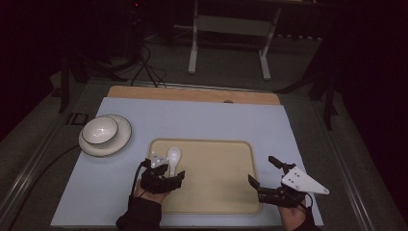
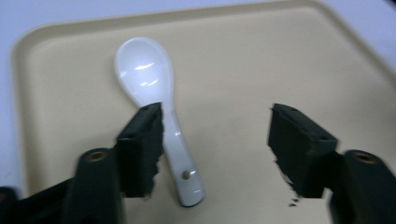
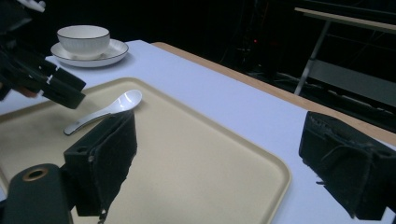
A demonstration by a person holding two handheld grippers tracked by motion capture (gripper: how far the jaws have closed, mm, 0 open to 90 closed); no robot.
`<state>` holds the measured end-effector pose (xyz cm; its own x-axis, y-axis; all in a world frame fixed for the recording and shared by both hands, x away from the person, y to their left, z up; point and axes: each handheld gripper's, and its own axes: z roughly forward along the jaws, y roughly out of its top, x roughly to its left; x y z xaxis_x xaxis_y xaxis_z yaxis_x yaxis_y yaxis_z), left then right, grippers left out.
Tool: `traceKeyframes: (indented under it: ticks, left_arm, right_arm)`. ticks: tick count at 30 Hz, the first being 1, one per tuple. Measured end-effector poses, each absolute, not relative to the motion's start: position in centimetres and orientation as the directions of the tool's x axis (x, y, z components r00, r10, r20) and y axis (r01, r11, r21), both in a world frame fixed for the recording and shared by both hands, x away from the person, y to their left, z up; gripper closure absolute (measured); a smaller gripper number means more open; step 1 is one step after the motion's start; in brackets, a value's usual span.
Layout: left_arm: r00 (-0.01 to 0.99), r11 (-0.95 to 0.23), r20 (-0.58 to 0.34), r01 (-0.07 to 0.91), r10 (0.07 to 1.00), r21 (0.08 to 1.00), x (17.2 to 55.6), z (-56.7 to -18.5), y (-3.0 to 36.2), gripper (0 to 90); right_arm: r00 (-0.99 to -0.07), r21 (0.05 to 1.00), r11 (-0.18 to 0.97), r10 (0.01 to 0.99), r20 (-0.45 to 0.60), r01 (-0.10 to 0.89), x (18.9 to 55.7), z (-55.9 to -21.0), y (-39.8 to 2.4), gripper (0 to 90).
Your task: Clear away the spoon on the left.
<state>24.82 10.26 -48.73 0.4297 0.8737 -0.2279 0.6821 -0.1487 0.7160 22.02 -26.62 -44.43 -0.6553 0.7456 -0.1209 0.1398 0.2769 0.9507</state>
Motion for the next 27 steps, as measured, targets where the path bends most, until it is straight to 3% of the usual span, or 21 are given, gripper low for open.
traceKeyframes:
  ticks: [2, 7, 14, 27]
  left_arm:
    - [0.459, -0.178, -0.231, 0.688, 0.858, 0.704, 25.1, -48.4, 10.6, 13.6]
    - [0.502, -0.166, -0.27, 0.664, 0.822, 0.729, 25.6, -47.5, 11.9, 3.2]
    - [0.592, -0.206, -0.257, 0.601, 0.764, 0.772, 26.3, -46.2, 13.4, 1.5]
    - [0.554, -0.206, -0.185, 0.567, 0.812, 0.797, 26.9, -44.6, 16.0, 1.5]
  right_arm:
    - [-0.653, 0.95, 0.276, 0.748, -0.119, 0.143, 22.0, -44.4, -26.7, 11.3]
    - [-0.65, 0.95, 0.276, 0.751, -0.117, 0.148, 22.0, -44.5, -26.8, 11.3]
    - [-0.647, 0.949, 0.276, 0.754, -0.115, 0.153, 21.9, -44.5, -26.8, 11.3]
    - [-0.648, 0.946, 0.281, 0.753, -0.114, 0.16, 22.0, -44.6, -26.8, 11.3]
